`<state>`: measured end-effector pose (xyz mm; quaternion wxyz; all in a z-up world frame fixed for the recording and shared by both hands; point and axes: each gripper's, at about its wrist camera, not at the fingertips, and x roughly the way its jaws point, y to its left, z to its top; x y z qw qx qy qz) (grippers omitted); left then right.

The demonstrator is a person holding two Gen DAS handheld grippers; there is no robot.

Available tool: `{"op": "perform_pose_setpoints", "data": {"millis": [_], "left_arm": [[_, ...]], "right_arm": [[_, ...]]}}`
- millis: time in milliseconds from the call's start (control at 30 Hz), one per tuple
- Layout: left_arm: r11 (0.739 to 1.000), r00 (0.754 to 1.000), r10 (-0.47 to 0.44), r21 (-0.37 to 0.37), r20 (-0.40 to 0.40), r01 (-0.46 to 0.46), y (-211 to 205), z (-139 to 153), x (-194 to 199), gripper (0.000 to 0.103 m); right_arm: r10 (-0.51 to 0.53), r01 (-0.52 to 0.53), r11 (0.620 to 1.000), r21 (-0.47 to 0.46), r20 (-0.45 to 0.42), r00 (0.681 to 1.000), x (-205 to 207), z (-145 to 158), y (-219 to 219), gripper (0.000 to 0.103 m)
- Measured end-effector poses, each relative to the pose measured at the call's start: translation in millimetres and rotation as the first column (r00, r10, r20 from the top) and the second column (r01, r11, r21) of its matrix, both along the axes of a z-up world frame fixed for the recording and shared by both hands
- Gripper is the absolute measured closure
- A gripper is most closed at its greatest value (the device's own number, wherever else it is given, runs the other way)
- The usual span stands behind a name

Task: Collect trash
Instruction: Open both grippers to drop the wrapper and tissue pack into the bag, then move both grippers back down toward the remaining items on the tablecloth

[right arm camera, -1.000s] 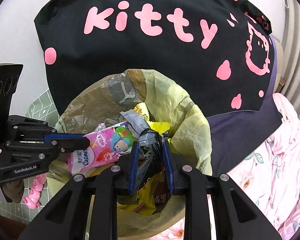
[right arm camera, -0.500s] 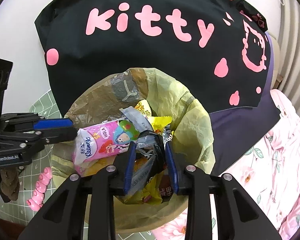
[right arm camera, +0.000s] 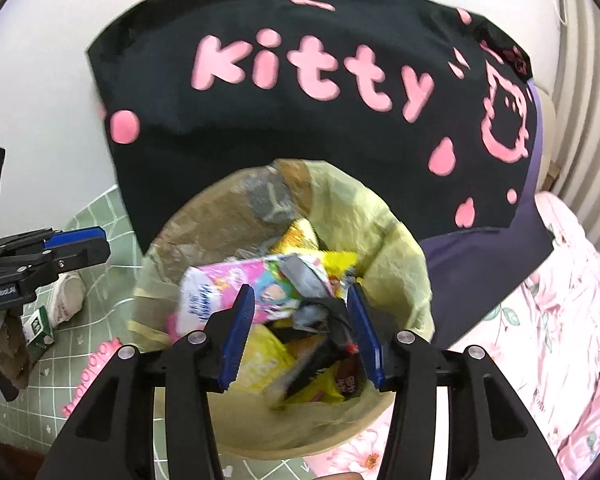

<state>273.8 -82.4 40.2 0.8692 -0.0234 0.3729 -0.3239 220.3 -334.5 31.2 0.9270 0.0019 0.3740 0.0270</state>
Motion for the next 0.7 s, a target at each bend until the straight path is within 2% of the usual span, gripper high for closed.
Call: {"op": "perform_pose_setpoints", "data": {"millis": [133, 233, 367, 467, 500, 633, 700], "left_arm": [[0.997, 0.997, 0.081, 0.016, 0.006, -0.082, 48, -10, -6, 0.060], [0.987, 0.988, 0.157, 0.034, -0.008, -0.157, 92, -22, -13, 0.059], [0.957, 0.960, 0.279, 0.085, -0.006, -0.278, 148, -37, -23, 0.057], [0.918, 0.922, 0.388, 0.103, -0.016, -0.384, 194, -44, -36, 0.057], [0.897, 0.900, 0.436, 0.096, -0.026, -0.432, 214, -46, -43, 0.056], [0.834, 0.834, 0.549, 0.089, -0.050, -0.544, 261, -53, -64, 0.056], [0.812, 0.812, 0.581, 0.097, -0.056, -0.575, 276, -57, -77, 0.056]], "right_arm": [[0.082, -0.081, 0.996, -0.028, 0.040, 0.996, -6, 13, 28, 0.057], [0.128, -0.129, 0.992, -0.003, 0.062, 0.990, -6, 16, 45, 0.050], [0.187, -0.190, 0.980, 0.064, 0.050, 0.981, 1, 9, 71, 0.050], [0.270, -0.271, 0.958, 0.092, 0.024, 0.962, 6, 0, 101, 0.050], [0.306, -0.305, 0.946, 0.109, 0.010, 0.952, 8, -4, 113, 0.050], [0.395, -0.385, 0.904, 0.185, -0.019, 0.918, 18, -23, 154, 0.050], [0.435, -0.421, 0.884, 0.203, -0.027, 0.900, 24, -34, 177, 0.050]]}}
